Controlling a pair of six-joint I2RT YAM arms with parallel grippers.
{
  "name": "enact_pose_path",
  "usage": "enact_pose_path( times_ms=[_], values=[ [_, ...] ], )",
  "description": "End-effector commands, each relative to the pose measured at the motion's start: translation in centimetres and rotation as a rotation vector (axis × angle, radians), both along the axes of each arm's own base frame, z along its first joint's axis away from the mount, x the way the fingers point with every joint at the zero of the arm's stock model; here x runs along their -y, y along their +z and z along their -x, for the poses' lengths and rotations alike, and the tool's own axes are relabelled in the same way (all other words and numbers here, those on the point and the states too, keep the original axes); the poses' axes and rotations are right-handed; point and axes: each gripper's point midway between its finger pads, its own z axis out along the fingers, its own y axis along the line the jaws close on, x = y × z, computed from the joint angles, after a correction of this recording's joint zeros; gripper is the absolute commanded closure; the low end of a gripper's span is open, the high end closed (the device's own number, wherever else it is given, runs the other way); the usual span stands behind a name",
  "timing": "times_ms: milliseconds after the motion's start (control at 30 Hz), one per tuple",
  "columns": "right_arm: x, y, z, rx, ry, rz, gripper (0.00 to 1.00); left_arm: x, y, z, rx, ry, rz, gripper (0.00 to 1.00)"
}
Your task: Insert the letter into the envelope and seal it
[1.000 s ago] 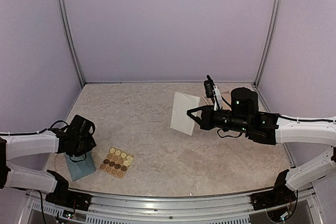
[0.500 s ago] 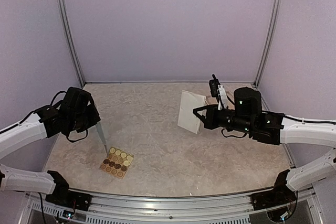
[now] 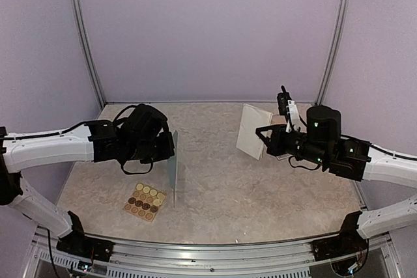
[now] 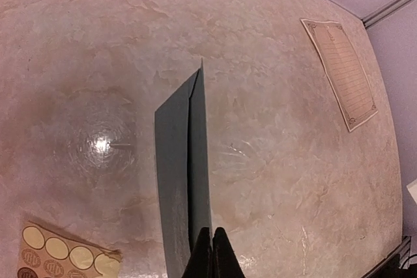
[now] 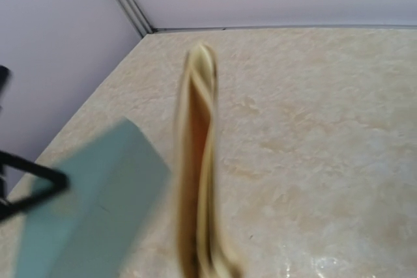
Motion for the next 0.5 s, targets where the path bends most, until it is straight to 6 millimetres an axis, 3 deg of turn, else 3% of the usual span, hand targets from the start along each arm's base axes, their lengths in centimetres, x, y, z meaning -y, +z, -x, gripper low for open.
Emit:
enact_pose_path(
  times_ms=[0, 233, 367, 467],
  values=[
    [1.2, 0.0, 0.1, -0.006, -0.032, 0.005, 1.0, 5.2, -0.5, -0.6, 0.008, -0.079, 0.082, 1.0],
    [1.8, -0.3, 0.6, -0.033, -0.037, 0.008, 1.0, 11.0, -4.4, -1.1, -0.038, -0.175, 0.093, 0.97],
    [2.6, 0.0, 0.9, -0.033, -0.057, 0.007, 1.0, 14.0, -4.9, -0.6, -0.045, -0.259, 0.118, 0.79],
    [3.0, 0.2, 1.0, -0.033, -0.068, 0.005, 1.0, 14.9, -4.8, -0.4, -0.037, -0.293, 0.136, 0.63]
  ],
)
